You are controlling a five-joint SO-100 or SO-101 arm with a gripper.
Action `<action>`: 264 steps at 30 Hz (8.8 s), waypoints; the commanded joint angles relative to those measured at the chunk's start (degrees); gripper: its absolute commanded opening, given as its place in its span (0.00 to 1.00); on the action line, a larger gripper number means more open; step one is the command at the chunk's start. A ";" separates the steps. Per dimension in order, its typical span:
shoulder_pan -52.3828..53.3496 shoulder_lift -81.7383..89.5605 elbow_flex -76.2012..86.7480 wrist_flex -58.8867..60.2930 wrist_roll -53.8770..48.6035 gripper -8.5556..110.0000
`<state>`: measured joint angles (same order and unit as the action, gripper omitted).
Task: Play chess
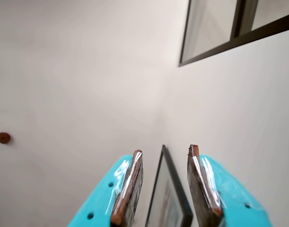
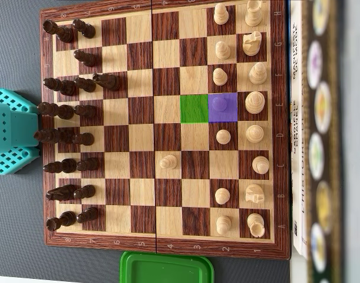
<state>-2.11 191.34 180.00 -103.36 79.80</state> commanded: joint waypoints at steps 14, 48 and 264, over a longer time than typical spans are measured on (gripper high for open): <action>0.18 0.09 1.05 0.00 0.09 0.19; 0.18 0.09 1.05 0.00 0.09 0.19; -5.71 -91.41 -63.98 137.11 5.19 0.20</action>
<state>-7.91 99.58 119.09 34.45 84.64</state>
